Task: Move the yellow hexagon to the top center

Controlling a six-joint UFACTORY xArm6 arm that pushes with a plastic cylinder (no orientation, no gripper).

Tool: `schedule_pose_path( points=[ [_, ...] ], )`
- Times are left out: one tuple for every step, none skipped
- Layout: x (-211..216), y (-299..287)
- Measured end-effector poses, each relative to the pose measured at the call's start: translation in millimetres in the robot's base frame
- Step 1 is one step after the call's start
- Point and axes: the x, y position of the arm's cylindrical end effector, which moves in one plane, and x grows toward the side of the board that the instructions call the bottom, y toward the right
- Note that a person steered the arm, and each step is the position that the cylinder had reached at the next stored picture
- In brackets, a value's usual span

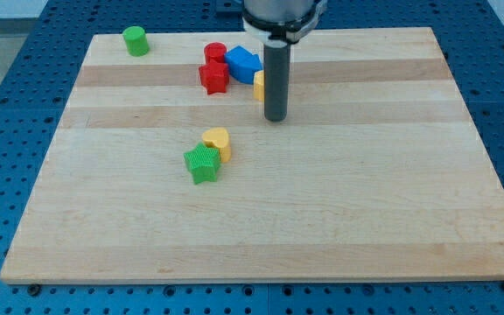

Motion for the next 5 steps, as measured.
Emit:
schedule_pose_path(
  points=[
    [-6.3, -12.7],
    [-19.0, -25.7],
    [-23.4, -31.7],
    [-42.4, -31.7],
    [-54.9, -24.6]
  ],
)
